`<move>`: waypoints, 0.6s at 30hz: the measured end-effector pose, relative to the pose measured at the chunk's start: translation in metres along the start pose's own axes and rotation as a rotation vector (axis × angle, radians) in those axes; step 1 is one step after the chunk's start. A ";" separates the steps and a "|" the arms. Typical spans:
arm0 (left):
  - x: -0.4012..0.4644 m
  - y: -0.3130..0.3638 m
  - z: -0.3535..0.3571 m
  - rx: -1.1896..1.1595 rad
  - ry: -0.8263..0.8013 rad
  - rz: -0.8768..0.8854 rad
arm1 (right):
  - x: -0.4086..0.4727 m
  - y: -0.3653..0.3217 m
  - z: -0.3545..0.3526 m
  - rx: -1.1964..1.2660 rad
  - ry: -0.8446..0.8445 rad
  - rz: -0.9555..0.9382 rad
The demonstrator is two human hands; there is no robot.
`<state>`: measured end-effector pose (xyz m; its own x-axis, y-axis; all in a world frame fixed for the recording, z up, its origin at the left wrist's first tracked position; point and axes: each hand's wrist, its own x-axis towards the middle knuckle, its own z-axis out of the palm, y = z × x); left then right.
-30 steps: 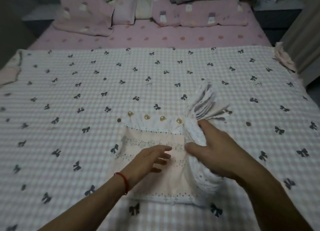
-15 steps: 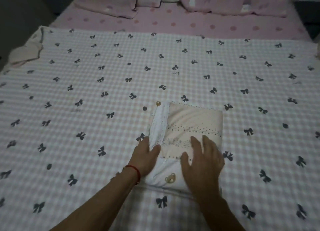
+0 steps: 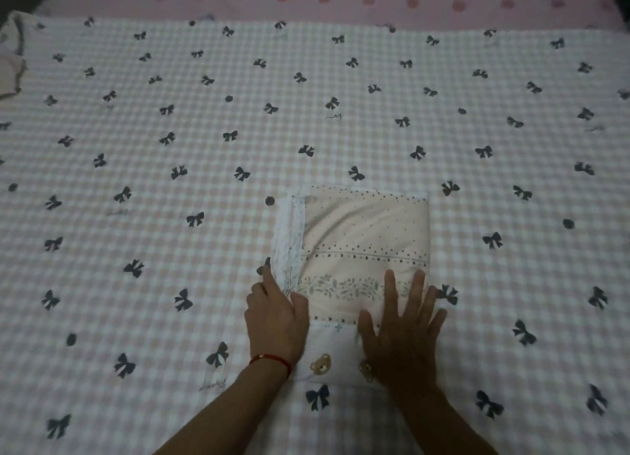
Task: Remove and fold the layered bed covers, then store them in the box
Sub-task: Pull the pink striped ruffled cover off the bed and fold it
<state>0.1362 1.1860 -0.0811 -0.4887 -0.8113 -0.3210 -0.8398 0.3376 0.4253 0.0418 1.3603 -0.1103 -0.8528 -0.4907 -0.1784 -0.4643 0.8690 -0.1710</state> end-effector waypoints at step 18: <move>0.019 0.056 -0.042 -0.146 -0.241 -0.242 | 0.009 0.015 0.028 0.114 -0.038 -0.036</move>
<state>0.0900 1.1691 -0.0278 -0.3361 -0.7180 -0.6096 -0.9038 0.0638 0.4231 0.0345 1.3671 -0.1418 -0.8254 -0.5255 -0.2062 -0.4627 0.8390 -0.2863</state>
